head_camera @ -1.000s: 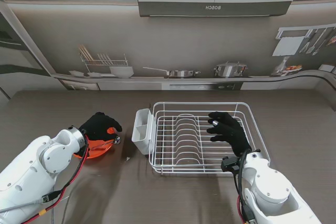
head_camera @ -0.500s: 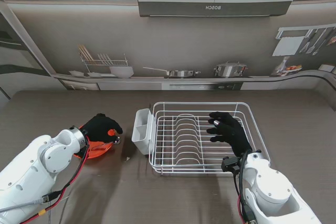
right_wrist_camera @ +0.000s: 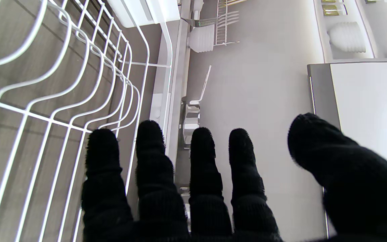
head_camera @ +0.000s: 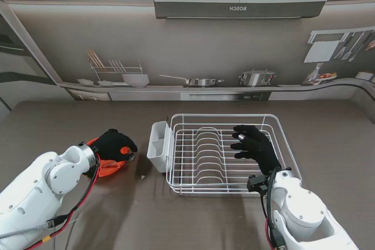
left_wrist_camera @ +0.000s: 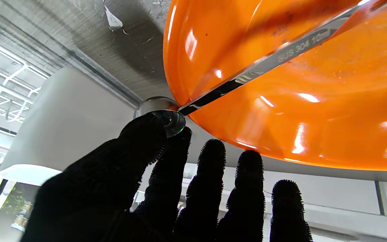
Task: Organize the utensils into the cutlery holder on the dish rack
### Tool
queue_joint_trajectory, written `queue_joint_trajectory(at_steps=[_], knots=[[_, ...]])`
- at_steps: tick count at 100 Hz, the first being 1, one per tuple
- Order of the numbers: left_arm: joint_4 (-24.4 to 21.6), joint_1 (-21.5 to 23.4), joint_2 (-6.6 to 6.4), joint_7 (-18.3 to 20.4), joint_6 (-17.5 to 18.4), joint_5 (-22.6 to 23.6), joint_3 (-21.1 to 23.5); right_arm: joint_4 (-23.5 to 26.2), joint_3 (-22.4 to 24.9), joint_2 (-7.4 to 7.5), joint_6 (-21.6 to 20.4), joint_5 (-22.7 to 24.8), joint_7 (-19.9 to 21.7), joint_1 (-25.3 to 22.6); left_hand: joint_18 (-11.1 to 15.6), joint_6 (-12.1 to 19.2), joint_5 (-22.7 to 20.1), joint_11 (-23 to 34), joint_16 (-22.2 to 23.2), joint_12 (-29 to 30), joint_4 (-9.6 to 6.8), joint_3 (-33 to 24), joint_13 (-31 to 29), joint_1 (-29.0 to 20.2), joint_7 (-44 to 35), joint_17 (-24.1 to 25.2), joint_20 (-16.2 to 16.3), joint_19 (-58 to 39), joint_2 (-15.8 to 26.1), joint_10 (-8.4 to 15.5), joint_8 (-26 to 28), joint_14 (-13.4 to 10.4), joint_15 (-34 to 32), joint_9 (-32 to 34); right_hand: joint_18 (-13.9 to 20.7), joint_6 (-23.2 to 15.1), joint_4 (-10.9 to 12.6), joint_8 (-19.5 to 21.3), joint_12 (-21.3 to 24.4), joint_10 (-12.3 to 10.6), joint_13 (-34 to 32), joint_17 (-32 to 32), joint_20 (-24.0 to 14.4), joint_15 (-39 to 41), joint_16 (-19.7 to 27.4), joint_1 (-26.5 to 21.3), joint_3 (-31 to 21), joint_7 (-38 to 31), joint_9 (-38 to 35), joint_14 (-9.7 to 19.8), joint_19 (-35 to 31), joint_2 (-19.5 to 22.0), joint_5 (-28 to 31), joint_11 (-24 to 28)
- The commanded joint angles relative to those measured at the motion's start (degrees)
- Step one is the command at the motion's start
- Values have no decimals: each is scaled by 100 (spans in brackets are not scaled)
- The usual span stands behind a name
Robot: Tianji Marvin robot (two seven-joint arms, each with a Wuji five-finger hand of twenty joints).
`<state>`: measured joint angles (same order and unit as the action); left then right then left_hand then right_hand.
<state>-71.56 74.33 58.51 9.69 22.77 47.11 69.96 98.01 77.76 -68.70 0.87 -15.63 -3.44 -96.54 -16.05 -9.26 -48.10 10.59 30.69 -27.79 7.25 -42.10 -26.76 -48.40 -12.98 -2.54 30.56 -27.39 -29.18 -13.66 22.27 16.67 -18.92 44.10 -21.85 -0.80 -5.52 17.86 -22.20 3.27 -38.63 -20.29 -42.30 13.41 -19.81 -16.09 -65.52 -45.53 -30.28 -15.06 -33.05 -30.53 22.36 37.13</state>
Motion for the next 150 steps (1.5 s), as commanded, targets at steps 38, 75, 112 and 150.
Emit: queue_joint_trajectory(at_steps=[38, 75, 112, 150], knots=[[96, -73, 26, -22, -95, -29, -136, 27, -11, -30, 8, 0, 68, -27, 76, 375, -223, 32, -45, -5, 261, 360, 40, -747, -502, 111, -52, -34, -313, 117, 511, -84, 17, 12, -124, -26, 20, -100, 29, 21, -159, -47, -50, 45, -50, 163, 95, -44, -119, -15, 25, 151, -25, 15], [253, -122, 85, -303, -170, -123, -224, 21, -15, -31, 12, -4, 66, -24, 51, 678, -525, 156, -10, -127, 153, 934, -115, -1058, -1707, 56, -67, -281, -268, 150, 715, -61, -96, 261, -120, -26, 24, -100, 28, 24, -170, -48, -49, 46, -52, 164, 92, -41, -124, -24, 23, 156, -22, 15], [404, -164, 146, -541, -232, -261, -290, 21, -18, -32, 28, -15, 70, -23, 51, 940, -807, 236, 17, -200, 106, 995, -217, -1133, -2680, 50, -91, -541, 44, 155, 836, -53, -194, 432, -119, -22, 24, -100, 28, 22, -167, -53, -49, 43, -52, 167, 93, -39, -121, -24, 20, 162, -19, 11], [428, -166, 167, -438, -268, -502, -299, 17, -20, -32, 45, -23, 76, -18, 107, 977, -174, 256, 24, -308, 37, 1352, -113, -1336, -3279, 141, -131, -532, 762, 202, 1809, -63, -184, 340, -126, -24, 27, -100, 25, 31, -168, -55, -49, 44, -53, 164, 92, -40, -130, -28, 18, 172, -16, 16]])
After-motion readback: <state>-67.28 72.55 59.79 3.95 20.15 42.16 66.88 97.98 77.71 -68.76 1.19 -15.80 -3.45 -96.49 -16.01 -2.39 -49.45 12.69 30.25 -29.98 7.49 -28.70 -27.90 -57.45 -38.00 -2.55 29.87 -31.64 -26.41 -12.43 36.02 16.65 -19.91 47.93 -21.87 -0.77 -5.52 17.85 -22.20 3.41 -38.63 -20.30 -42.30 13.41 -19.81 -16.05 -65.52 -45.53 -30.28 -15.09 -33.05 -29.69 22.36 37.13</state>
